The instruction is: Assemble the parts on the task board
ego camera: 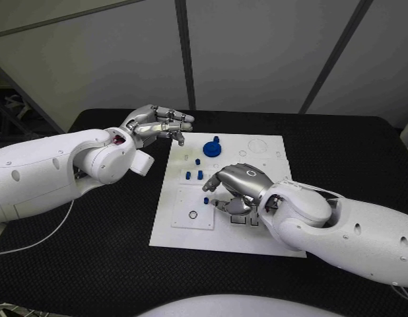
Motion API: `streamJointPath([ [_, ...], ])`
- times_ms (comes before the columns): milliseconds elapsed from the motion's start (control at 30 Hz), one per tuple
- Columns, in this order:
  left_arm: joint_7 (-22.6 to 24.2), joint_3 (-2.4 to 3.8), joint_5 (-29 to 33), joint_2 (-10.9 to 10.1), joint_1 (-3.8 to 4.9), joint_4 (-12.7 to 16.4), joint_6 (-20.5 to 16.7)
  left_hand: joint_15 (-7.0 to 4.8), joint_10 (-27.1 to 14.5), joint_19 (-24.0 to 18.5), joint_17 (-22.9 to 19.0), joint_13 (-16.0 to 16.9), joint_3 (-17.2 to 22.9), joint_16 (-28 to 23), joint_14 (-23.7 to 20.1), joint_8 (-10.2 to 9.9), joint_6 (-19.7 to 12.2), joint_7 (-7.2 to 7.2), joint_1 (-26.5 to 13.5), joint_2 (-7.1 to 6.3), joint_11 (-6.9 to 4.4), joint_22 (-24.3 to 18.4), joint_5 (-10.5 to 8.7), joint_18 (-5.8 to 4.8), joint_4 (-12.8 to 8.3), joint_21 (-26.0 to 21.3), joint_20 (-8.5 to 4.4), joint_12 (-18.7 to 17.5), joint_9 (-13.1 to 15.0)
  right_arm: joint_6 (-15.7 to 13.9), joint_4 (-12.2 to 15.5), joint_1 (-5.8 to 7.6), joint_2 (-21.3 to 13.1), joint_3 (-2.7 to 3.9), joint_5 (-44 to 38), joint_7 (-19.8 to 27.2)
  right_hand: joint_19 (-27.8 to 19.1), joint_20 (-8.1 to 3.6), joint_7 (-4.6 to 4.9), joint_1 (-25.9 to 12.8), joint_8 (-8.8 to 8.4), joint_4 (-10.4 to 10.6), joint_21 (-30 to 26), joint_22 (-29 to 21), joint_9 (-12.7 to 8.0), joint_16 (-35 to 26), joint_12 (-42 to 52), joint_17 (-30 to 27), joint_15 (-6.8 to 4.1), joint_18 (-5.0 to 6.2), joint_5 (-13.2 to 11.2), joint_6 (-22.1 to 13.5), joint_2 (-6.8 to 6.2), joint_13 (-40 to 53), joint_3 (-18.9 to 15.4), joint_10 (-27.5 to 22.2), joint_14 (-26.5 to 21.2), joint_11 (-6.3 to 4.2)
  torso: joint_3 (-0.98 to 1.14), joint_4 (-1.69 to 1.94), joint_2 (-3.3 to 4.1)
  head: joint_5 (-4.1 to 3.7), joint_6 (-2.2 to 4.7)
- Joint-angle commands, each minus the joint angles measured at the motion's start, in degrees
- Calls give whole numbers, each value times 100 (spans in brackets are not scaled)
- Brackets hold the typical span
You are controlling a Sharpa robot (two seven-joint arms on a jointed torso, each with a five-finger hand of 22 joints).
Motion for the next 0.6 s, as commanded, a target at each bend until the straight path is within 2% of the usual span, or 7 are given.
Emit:
streamJointPath([
  [33,9,4,19,-11,5,-2,80,18,-40,-33,-7,-5,-27,-33,-23,-29,-38,7,-2,44,4,-6,-20,26,-2,-22,22,23,-2,-297,184,21,-245,12,160,5,26,6,-2,29,43,7,25,29,8,37,61,24,12,12,13,66,0,10,-30,43,250,-46,-3,-8,-8,-28,12],
  [67,9,4,19,-14,5,-2,83,18,-40,-33,-7,-5,-27,-33,-23,-29,-38,7,-2,44,4,-6,-20,26,-2,-22,22,23,-2,-232,232,37,-349,32,237,-20,36,1,-10,20,51,17,32,38,11,41,89,25,5,10,1,89,1,12,-37,55,253,-54,-7,-10,-9,-32,15],
  [133,12,3,19,-22,4,-3,90,18,-40,-33,-7,-5,-27,-33,-23,-29,-38,7,-2,44,4,-6,-20,26,-2,-22,22,24,-1,-9,292,83,-588,150,440,-92,49,-6,-23,-6,61,37,38,48,15,46,123,24,-1,6,-35,123,-12,9,-62,52,256,-63,-12,-12,-9,-59,41],
  [167,12,3,19,-22,4,-6,91,18,-41,-33,-8,-4,-29,-33,-23,-28,-38,7,-3,44,4,-7,-20,26,-2,-23,23,25,-1,74,300,109,-673,186,492,-113,49,-8,-29,-23,56,46,36,46,13,49,128,25,-2,6,-52,120,-29,4,-82,33,258,-64,-9,-14,-9,-64,47],
  [267,8,1,19,-23,1,-13,94,18,-41,-33,-8,-4,-29,-33,-23,-28,-38,7,-3,44,4,-7,-20,26,-2,-23,23,25,-1,258,288,189,-868,262,583,-154,8,-7,-39,-69,18,71,-11,-16,-2,27,110,-23,5,15,-60,73,-92,-33,-189,-127,244,-54,-8,-14,-11,-83,73],
  [333,1,1,19,-27,-2,-14,96,18,-41,-33,-8,-4,-29,-33,-23,-27,-37,7,-2,45,3,-7,-20,26,-2,-23,23,27,-1,346,263,227,-973,295,609,-172,-35,-3,-51,-60,-8,79,-62,-77,-10,8,120,-64,9,27,-46,24,-107,-58,-300,-252,227,-50,-1,-18,-4,-91,92],
  [600,-10,-1,19,-24,-9,-22,105,18,-40,-32,-9,-3,-31,-32,-21,-24,-36,6,0,49,2,-8,-19,27,-3,-24,24,32,0,590,104,276,-1112,335,456,-266,-128,-3,-108,62,-14,113,-197,-240,-12,-54,225,-209,4,55,-56,-66,-61,-92,-701,-551,181,-59,-5,1,3,-121,114],
])
